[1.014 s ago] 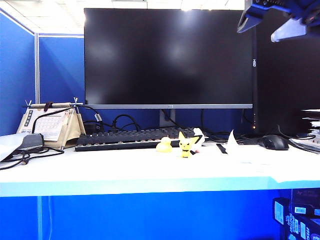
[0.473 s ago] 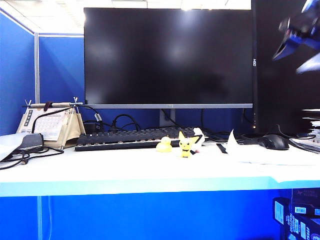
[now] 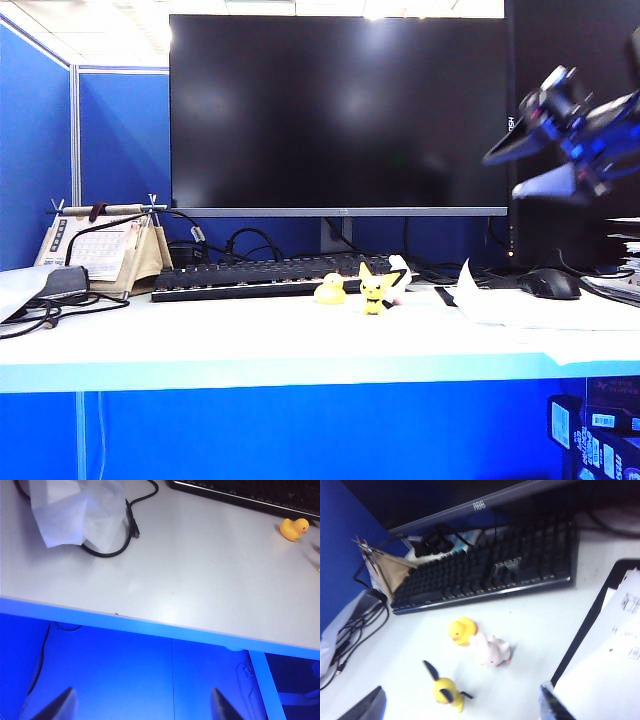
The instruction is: Pick up the doll with a different color than the other dolls and place it near you.
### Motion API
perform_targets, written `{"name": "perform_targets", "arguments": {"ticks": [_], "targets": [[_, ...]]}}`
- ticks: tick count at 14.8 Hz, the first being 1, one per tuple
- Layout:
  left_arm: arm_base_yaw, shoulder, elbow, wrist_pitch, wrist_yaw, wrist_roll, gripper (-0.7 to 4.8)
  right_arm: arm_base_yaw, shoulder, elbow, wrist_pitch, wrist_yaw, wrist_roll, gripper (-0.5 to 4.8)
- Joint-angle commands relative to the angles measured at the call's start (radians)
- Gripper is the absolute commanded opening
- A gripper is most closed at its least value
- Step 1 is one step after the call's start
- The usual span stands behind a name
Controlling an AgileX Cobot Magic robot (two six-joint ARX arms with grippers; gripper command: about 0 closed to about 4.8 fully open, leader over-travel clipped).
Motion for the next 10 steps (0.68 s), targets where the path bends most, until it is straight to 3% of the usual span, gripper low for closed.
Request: {"name": "perform_targets", "arguments": {"ticks": [1, 5, 10], "targets": [[0.0, 0.0, 0.003, 0.013, 0.0, -0.001, 3.5, 0.054, 0.077, 0.066, 0.008, 0.009, 0.003, 3.89], [0.0, 0.0, 0.003, 0.013, 0.0, -0.001, 3.5, 0.156, 0.214, 0.195, -0.025, 0.024, 0.005, 3.89], [0.0, 0.0, 0.003, 0.013, 0.0, -0.001, 3.5, 0.198, 0.319, 0.278, -0.067, 0.067, 0.005, 3.89]]}}
